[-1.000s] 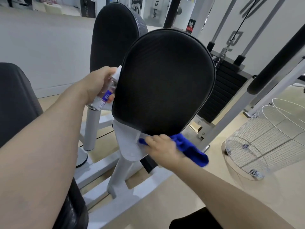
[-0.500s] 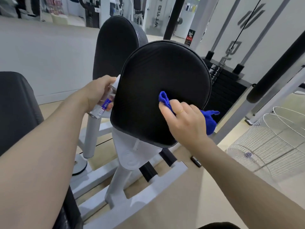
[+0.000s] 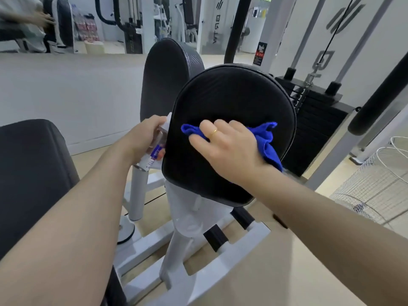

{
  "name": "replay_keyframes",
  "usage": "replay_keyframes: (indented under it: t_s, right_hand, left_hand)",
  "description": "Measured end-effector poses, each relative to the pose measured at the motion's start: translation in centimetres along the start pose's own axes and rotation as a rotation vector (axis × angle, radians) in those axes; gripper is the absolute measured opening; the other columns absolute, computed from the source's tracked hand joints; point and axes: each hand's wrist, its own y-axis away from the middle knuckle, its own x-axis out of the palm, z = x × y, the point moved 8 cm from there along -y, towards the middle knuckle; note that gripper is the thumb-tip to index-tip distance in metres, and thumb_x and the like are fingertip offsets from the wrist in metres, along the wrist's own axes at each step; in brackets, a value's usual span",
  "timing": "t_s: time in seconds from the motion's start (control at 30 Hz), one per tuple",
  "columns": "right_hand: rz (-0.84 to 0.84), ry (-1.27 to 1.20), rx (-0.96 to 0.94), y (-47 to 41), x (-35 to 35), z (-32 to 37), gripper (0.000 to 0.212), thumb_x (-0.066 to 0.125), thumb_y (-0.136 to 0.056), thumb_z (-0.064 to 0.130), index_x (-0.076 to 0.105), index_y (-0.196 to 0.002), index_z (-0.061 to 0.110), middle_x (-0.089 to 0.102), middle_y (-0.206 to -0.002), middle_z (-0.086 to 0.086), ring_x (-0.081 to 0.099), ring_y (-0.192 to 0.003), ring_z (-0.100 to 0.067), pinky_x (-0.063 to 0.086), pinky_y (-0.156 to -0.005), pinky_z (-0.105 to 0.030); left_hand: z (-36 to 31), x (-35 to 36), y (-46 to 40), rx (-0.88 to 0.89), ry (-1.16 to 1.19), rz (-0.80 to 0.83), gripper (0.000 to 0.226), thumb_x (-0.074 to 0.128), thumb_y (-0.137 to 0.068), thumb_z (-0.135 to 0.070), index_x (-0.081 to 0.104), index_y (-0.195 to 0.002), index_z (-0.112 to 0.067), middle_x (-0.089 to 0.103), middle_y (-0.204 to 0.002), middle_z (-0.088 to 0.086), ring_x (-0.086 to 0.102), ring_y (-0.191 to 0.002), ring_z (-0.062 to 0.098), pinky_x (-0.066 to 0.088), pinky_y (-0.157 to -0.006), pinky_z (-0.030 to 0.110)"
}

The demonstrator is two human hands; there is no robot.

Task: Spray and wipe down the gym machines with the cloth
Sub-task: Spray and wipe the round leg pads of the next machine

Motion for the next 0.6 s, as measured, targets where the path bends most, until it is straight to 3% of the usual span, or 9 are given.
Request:
replay_keyframes:
  t_s: [0.07,0.13,0.27,0.37,0.4,0.47,0.5,0.6]
  right_hand:
    - [-0.01,0.042,0.134,-1.5,-1.0,-3.1,0.017,0.054,-0.082,0.003,0.064,-0.076,0.015,0.056,-0.071,-0.004,0.044,-0.052,-0.02,0.025,-0.05,-0.029]
    - [-0.046,-0.007,0.302,-2.6,-2.1,-5.7,0.007,0.062,-0.082,0.01,0.067,-0.078,0.014,0.058,-0.071,-0.005,0.05,-0.052,-0.021,0.034,-0.046,-0.027]
    - [-0.052,-0.031,0.366,-1.7,-3.6,-6.9,0.008,0.062,-0.085,0.012,0.07,-0.087,0.011,0.059,-0.073,-0.008,0.053,-0.055,-0.023,0.045,-0.045,-0.031]
    - [-0.012,-0.172,0.494,0.7,-4.8,-10.4,0.016,0.057,-0.089,0.02,0.069,-0.098,0.016,0.06,-0.083,-0.006,0.055,-0.066,-0.02,0.046,-0.057,-0.03]
    - [0.027,-0.3,0.546,0.9,-5.0,-11.8,0.016,0.057,-0.089,0.021,0.069,-0.1,0.019,0.06,-0.086,-0.002,0.055,-0.072,-0.014,0.046,-0.064,-0.03]
    - [0.151,-0.65,0.613,-0.4,-4.1,-14.0,0.015,0.058,-0.088,0.019,0.066,-0.098,0.029,0.06,-0.09,0.008,0.053,-0.079,0.003,0.043,-0.077,-0.013]
    - [0.23,-0.797,0.612,-1.7,-3.3,-14.5,0.016,0.059,-0.088,0.018,0.064,-0.095,0.032,0.061,-0.09,0.012,0.054,-0.082,0.009,0.04,-0.078,-0.005]
    - [0.543,-1.013,0.493,-5.6,0.6,-13.7,0.015,0.06,-0.088,0.012,0.067,-0.09,0.025,0.061,-0.084,0.022,0.055,-0.077,0.017,0.039,-0.076,0.0]
  left_hand:
    - [-0.1,0.2,0.1,0.007,-0.016,0.016,0.049,0.037,-0.088,-0.056,0.057,-0.074,-0.014,0.053,-0.057,0.006,0.05,-0.044,0.015,0.045,-0.051,0.028]
    - [-0.1,0.4,0.2,-0.009,-0.034,0.005,0.053,0.033,-0.09,-0.06,0.054,-0.077,-0.012,0.054,-0.057,0.006,0.05,-0.042,0.013,0.046,-0.048,0.024]
    - [-1.0,1.4,0.2,0.008,-0.054,0.035,0.05,0.036,-0.092,-0.057,0.054,-0.083,-0.011,0.051,-0.062,0.006,0.048,-0.037,0.012,0.047,-0.048,0.021]
    - [-0.9,1.6,-0.3,-0.028,-0.055,0.036,0.047,0.037,-0.094,-0.053,0.053,-0.084,-0.01,0.051,-0.066,0.008,0.046,-0.042,0.012,0.045,-0.041,0.017]
    - [-0.8,1.7,-0.5,-0.037,-0.058,0.027,0.044,0.038,-0.095,-0.05,0.053,-0.088,-0.009,0.051,-0.069,0.01,0.045,-0.045,0.014,0.044,-0.039,0.017]
    - [-1.1,1.9,-0.6,-0.043,-0.086,0.005,0.037,0.039,-0.095,-0.043,0.052,-0.092,-0.008,0.051,-0.073,0.013,0.045,-0.05,0.016,0.044,-0.039,0.017]
    - [-1.1,1.9,-0.7,-0.05,-0.099,0.003,0.034,0.04,-0.095,-0.041,0.052,-0.09,-0.009,0.052,-0.072,0.012,0.046,-0.051,0.017,0.044,-0.041,0.018]
    - [-1.0,1.8,-0.3,-0.073,-0.047,0.033,0.032,0.041,-0.093,-0.037,0.05,-0.082,-0.008,0.048,-0.057,0.007,0.043,-0.044,0.015,0.041,-0.044,0.023]
